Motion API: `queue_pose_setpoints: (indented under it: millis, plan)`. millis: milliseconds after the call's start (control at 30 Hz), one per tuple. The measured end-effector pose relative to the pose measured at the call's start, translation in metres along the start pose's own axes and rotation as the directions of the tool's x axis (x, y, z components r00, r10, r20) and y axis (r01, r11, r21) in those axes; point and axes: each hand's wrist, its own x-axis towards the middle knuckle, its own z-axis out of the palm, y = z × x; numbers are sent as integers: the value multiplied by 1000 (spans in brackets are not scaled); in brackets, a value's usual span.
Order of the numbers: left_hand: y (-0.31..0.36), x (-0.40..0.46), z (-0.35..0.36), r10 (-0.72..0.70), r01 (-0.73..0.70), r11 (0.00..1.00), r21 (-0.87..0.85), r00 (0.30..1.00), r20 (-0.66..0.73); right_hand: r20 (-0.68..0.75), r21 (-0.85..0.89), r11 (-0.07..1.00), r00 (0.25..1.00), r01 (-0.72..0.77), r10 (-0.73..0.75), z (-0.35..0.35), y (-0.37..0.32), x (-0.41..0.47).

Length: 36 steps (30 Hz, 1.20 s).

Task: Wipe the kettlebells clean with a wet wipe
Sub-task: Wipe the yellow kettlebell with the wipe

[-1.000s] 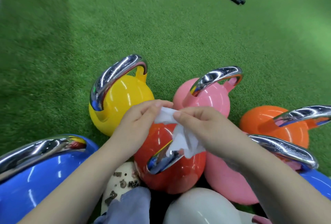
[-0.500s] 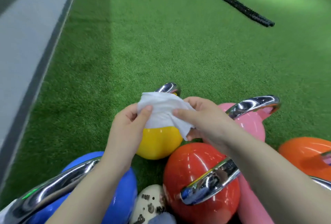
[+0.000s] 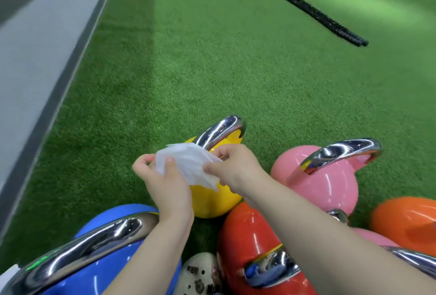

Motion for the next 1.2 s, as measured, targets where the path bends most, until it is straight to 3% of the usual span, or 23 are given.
queue_pose_setpoints:
  millis: [267, 567, 667, 800, 933, 1067, 1200]
  plan:
    - [-23, 5, 0, 69, -68, 995, 78, 998, -15, 9, -145, 989, 1000, -20, 21, 12, 3, 6]
    - [-51, -5, 2, 174, -153, 930, 334, 984, -35, 14, -217, 976, 1000, 1, 2, 16, 7, 14]
    - [-55, -7, -1, 195, -201, 945, 259, 980, 47, 26, -299, 954, 1000, 21, -13, 17, 7, 17]
    - [-62, -10, -4, 60, -102, 973, 206, 978, 202, 55, -365, 930, 998, 37, -18, 15, 10, 21]
    - [-76, -11, -5, 14, -92, 956, 280, 963, 270, 166, -555, 823, 986, 122, -34, 9, 11, 21]
    - [-82, -11, 2, 47, -102, 965, 242, 974, 223, 346, -764, 577, 938, 288, -10, 4, 16, 20]
    - [-81, -9, 19, 126, -158, 951, 267, 983, 133, 408, -818, 461, 912, 344, 44, 1, 13, 17]
